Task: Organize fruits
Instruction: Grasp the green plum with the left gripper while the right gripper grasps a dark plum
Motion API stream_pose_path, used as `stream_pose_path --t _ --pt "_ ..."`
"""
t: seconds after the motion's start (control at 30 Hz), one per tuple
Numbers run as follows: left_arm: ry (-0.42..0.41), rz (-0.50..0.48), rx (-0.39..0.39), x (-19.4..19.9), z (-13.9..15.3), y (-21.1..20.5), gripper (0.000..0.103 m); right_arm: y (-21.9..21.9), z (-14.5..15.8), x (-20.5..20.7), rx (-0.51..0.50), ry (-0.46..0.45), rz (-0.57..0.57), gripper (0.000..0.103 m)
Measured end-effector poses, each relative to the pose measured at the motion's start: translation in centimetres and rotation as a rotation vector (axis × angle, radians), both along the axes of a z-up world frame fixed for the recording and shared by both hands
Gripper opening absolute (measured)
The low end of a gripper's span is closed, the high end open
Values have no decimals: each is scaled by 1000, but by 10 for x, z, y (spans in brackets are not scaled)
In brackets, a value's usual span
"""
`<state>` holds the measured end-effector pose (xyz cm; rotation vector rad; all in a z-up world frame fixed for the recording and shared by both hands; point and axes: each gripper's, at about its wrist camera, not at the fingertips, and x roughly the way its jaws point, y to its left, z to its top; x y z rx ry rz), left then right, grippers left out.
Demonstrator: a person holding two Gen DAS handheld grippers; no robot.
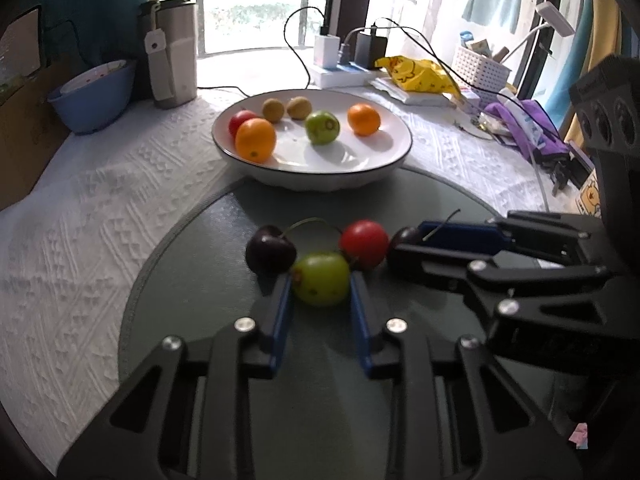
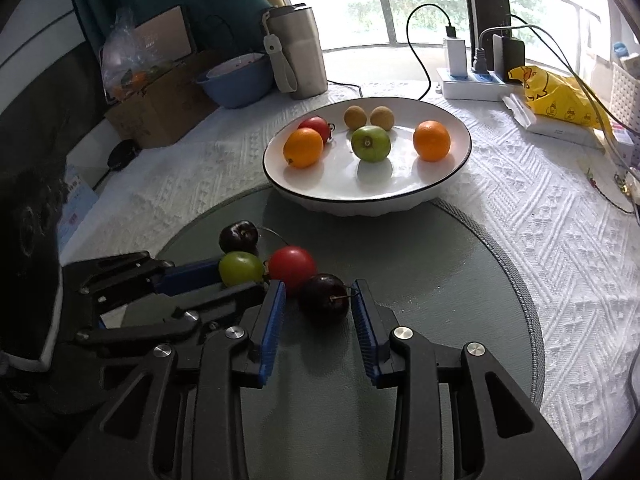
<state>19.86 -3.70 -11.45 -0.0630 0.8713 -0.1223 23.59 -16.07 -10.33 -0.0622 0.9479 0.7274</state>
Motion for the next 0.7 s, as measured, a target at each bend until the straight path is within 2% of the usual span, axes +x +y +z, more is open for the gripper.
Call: stream_pose_path --t 0.07,0.17,0.7 --pt "-8 1 0 -1 1 1 28 1 -1 -1 -4 -2 -1 37" --pt "-17 -4 5 -4 3 1 28 2 0 -2 -5 -8 -1 30" --pt "-78 -11 0 -16 27 1 28 -5 22 -11 -4 -73 -23 30"
